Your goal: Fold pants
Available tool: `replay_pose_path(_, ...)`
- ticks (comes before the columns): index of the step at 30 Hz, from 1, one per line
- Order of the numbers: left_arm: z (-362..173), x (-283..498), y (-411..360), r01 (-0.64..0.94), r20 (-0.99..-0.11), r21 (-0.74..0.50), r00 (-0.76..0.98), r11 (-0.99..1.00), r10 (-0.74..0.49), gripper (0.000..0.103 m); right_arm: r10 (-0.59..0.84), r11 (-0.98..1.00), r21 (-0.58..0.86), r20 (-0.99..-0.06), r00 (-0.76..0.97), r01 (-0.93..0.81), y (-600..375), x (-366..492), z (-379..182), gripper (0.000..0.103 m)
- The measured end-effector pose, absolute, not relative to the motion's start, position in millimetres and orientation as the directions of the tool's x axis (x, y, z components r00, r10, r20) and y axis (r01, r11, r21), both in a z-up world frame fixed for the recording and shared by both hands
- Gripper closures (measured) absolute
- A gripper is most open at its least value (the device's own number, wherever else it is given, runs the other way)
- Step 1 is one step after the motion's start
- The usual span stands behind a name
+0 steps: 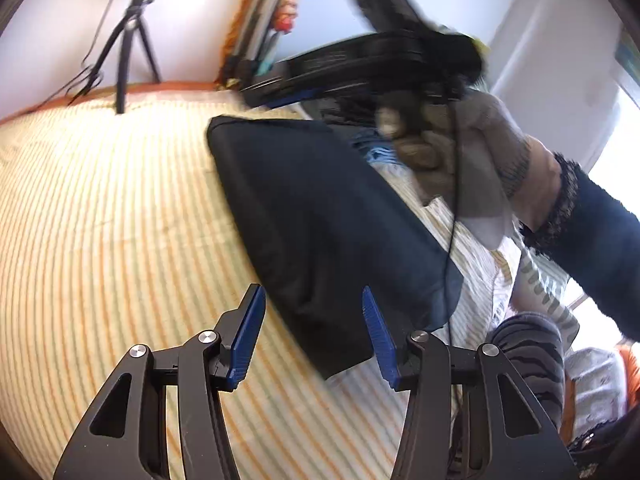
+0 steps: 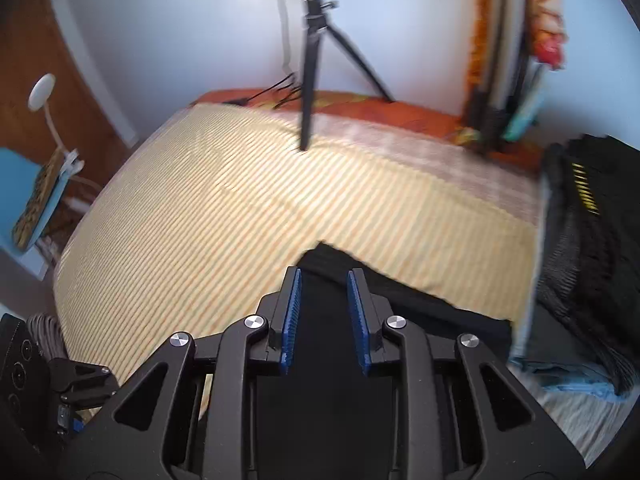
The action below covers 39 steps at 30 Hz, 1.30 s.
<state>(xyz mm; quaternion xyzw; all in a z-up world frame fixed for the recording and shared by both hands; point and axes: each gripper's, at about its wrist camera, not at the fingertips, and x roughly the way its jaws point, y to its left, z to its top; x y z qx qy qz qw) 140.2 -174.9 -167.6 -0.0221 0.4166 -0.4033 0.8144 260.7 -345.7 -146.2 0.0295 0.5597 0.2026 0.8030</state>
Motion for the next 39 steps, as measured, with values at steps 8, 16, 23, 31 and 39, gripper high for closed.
replay_pose_path(8,-180,134,-209,0.727,-0.708,-0.31,0.254,0.613,-0.659,0.055,0.335,0.925,0.276,-0.917,0.216,-0.262,-326,278,-190,0.081)
replay_pose_path(16,-183,136,-203,0.712,-0.717,-0.333,0.235,0.618,-0.656,0.055,0.373,0.922,0.336,-0.904,0.209,-0.193,-338,280,-182,0.081)
replay_pose_path(23,-162,164,-164,0.603,-0.673,-0.456,0.247,0.654,-0.697,0.052,0.405,0.905,0.424,-0.847,0.344,-0.022,-432,225,-124,0.032)
replay_pose_path(31,-189,205,-168,0.448,-0.664,-0.618,0.145,0.647,-0.734,0.052,0.477,0.822,0.543,-0.821,0.313,0.174,-511,169,-149,0.031)
replay_pose_path(39,-204,226,-176,0.362,-0.668,-0.667,0.096,0.651,-0.738,0.052,0.621,0.729,0.663,-0.746,0.241,0.17,-510,155,-178,0.031)
